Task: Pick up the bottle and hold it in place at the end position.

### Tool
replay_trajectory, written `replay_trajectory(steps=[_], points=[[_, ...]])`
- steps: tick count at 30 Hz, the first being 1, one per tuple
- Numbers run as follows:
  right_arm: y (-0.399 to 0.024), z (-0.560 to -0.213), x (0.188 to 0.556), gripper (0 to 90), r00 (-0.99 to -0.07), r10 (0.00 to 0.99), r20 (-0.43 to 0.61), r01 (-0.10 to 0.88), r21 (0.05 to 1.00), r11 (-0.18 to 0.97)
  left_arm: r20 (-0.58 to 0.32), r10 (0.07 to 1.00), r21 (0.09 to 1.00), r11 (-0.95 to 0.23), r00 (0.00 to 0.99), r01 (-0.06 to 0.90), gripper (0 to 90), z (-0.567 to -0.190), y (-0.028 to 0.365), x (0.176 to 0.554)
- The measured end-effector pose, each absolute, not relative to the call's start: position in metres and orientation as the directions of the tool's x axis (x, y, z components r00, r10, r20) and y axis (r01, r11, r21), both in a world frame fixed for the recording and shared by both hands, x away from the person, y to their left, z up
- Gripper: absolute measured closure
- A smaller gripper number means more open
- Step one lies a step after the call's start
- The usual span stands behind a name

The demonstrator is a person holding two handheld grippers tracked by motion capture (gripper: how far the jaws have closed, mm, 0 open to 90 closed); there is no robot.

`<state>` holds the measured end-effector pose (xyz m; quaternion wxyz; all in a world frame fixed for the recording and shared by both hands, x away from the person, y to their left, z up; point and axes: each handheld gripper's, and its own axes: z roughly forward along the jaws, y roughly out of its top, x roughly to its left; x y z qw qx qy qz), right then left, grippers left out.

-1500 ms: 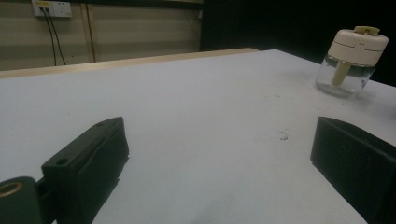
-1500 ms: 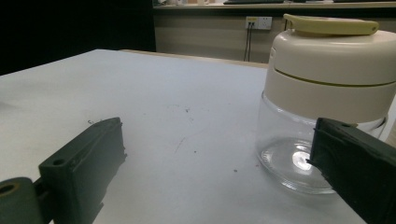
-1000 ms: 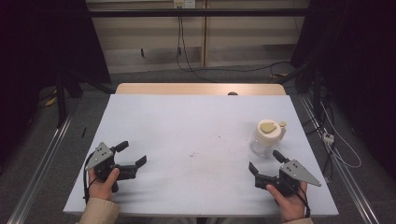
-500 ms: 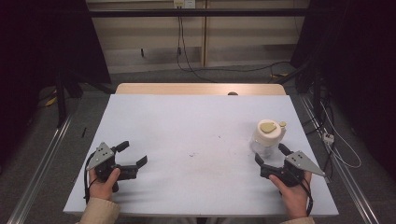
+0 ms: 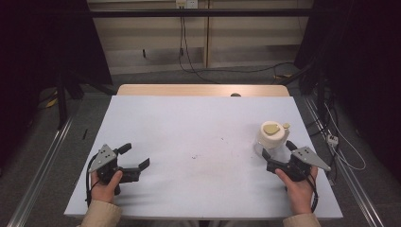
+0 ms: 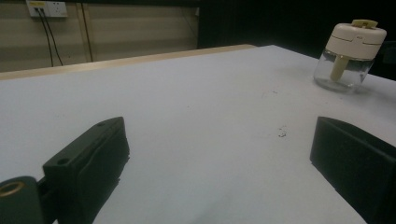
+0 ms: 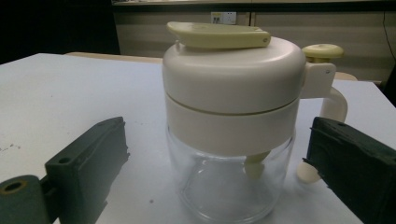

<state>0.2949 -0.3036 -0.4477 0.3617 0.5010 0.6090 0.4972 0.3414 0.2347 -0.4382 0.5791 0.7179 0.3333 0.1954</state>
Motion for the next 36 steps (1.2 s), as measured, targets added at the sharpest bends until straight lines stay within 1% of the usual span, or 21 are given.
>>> replay_trajectory(steps=[12, 14, 18, 36], points=[[-0.307, -0.448, 0.308, 4.8, -0.217, 0.974, 0.064, 0.262, 0.965, -0.005, -0.106, 0.706, 0.962, -0.104, 0.700, 0.251, 3.7, -0.438, 0.235, 0.340], [-0.308, -0.448, 0.311, 5.2, -0.217, 0.973, 0.080, 0.264, 0.964, -0.020, -0.104, 0.704, 0.963, -0.106, 0.702, 0.249, 3.7, -0.438, 0.236, 0.340], [-0.308, -0.450, 0.314, 5.1, -0.211, 0.975, 0.071, 0.272, 0.962, -0.011, -0.103, 0.705, 0.963, -0.105, 0.701, 0.248, 3.7, -0.438, 0.236, 0.340], [-0.303, -0.454, 0.339, 4.4, -0.227, 0.972, 0.067, 0.293, 0.956, 0.002, -0.114, 0.711, 0.962, -0.094, 0.694, 0.255, 3.7, -0.439, 0.237, 0.340]])
